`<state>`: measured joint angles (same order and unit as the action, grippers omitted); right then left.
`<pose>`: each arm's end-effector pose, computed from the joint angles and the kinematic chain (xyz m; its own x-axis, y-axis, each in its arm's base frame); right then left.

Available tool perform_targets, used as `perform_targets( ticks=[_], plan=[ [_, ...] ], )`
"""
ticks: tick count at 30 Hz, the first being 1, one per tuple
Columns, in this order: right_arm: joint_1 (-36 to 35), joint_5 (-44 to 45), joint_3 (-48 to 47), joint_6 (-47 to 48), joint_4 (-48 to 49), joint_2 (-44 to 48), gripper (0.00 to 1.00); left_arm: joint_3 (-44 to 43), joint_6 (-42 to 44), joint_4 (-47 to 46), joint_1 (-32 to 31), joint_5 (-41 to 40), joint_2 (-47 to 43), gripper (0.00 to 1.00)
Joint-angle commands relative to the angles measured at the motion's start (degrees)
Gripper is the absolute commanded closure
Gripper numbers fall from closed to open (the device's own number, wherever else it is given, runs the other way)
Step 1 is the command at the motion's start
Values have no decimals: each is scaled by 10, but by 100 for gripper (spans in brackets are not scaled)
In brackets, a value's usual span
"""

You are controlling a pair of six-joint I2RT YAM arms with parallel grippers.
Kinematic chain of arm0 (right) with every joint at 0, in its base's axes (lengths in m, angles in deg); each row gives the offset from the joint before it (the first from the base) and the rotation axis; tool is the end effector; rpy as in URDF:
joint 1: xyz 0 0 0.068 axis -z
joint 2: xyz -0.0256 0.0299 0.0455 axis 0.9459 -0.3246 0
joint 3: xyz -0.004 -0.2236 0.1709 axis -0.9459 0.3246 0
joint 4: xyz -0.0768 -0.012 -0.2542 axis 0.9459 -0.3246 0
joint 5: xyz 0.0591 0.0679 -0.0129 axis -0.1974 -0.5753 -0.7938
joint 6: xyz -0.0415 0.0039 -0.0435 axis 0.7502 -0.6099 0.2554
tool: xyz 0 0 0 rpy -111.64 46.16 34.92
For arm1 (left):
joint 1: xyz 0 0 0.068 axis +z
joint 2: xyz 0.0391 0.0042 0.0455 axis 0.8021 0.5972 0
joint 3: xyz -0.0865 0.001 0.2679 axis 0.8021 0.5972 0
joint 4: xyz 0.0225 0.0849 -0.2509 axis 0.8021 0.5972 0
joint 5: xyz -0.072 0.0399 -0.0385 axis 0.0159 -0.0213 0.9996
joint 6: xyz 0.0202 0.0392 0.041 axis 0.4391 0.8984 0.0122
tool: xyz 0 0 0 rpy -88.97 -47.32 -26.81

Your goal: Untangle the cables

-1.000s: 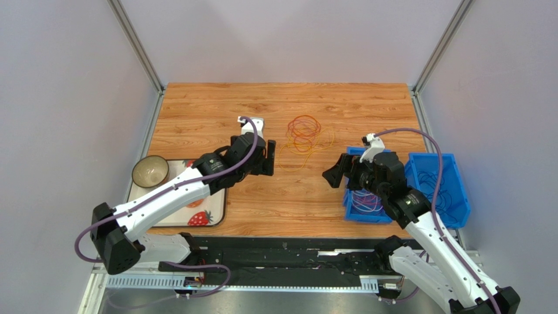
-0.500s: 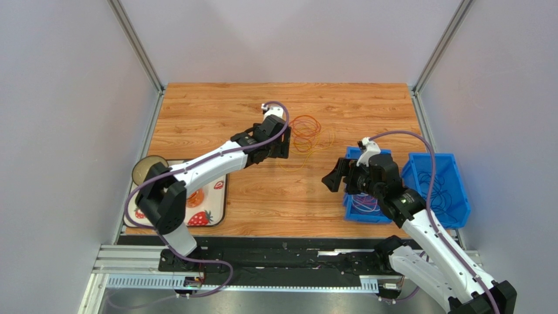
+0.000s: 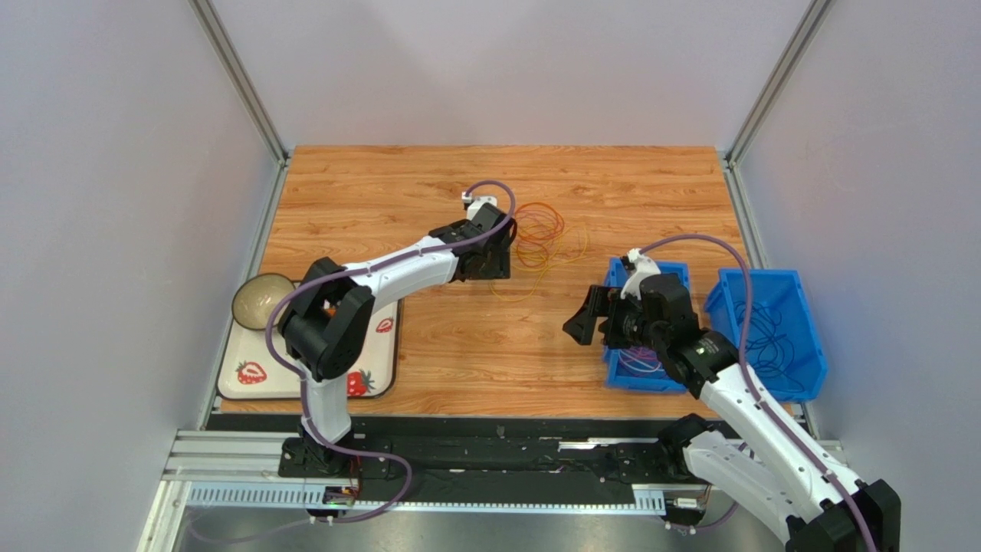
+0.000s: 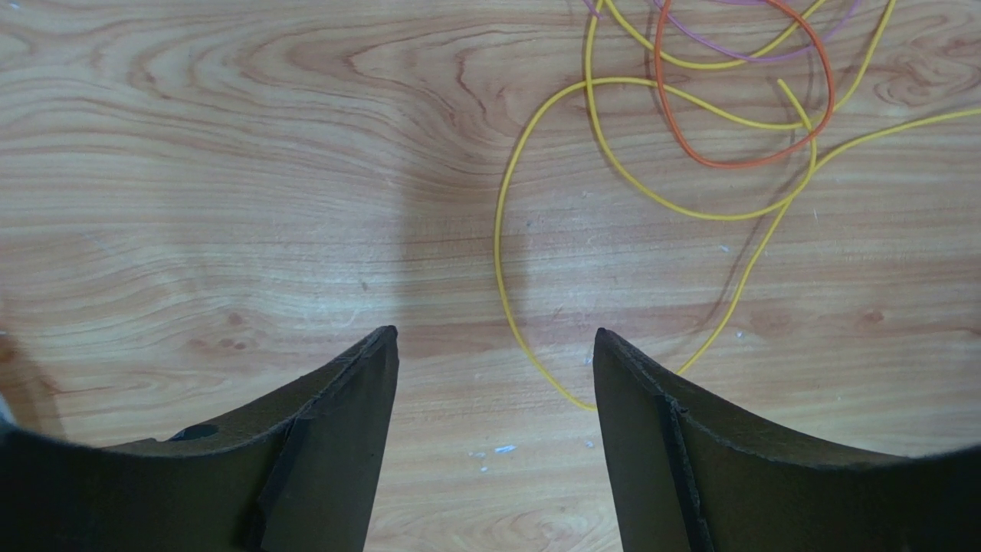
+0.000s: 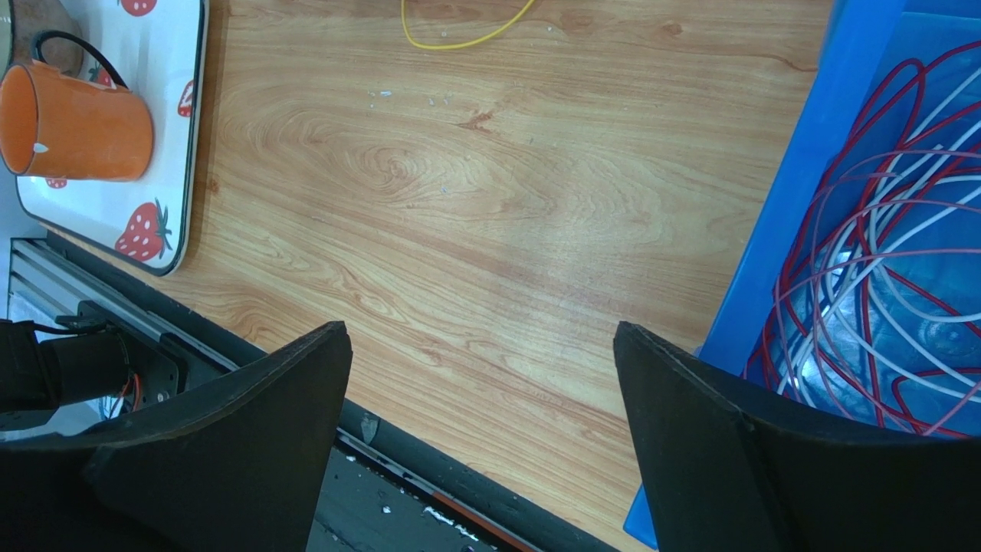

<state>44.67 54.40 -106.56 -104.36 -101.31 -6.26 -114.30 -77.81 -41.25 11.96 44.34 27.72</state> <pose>0.1539 0.0857 0.2430 -0.7577 0.1354 -0.6384 -0.2424 0.8499 0.4679 0.3201 -0.2633 0.2118 -0.7760 -0.0686 -0.6270 0.0320 0.9885 -0.1479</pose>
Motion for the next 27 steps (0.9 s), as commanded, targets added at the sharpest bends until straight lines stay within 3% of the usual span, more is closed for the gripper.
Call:
perform_targets(
  ticks=[1, 8, 15, 27],
  plan=[
    [-2, -17, 3, -1, 31, -15, 11, -54, -93, 29, -1, 4, 28, 31],
    [-2, -22, 12, 1, 50, -34, 11, -57, -242, 77, -1, 13, 32, 33],
    [-1, -19, 10, 9, 49, -39, 11, 35, -362, -9, 12, 81, 4, 38],
    [-1, -29, 11, 8, 57, -49, 11, 18, -406, -15, 15, 87, 44, 45]
  ],
)
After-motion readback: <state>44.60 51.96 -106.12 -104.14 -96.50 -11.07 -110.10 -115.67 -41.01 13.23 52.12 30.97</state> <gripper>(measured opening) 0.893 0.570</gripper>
